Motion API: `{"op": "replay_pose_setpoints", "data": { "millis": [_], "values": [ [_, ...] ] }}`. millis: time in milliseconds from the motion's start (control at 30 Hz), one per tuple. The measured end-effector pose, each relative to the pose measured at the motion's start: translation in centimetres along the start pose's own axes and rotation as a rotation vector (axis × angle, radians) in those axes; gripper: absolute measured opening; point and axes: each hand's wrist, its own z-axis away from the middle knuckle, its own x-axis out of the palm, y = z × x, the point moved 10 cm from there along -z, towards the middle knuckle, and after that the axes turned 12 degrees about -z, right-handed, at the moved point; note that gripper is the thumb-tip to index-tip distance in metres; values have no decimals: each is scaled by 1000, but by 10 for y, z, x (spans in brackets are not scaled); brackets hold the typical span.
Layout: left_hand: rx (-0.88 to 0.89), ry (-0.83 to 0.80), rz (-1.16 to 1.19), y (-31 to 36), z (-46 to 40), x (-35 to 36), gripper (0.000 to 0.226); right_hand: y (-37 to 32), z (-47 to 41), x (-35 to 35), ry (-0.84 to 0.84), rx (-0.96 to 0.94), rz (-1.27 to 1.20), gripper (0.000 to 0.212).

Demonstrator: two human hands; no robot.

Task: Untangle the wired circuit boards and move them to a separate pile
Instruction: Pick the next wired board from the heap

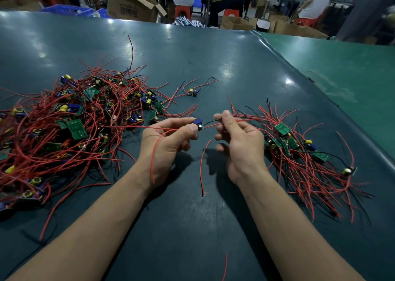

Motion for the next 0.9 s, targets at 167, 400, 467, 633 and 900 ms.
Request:
{"op": "replay_pose_setpoints", "data": {
  "millis": [167, 400, 467, 633, 900],
  "values": [
    [11, 67, 126, 1, -4, -10, 9, -17, -11, -24, 133, -32, -132, 24],
    [83, 194, 146, 6, -6, -31, 13, 25, -6, -16, 107, 290, -174, 31],
    [110, 211, 109, 10, -6, -35, 20, 34, -1, -13, 95, 386, -163, 29],
    [138, 283, 157, 18, -5, -43, 25, 37, 1, -14, 73, 460, -114, 28],
    [-75, 73, 383, 13, -7, -28, 28, 9, -9, -14, -10, 153, 224, 27]
  ]
}}
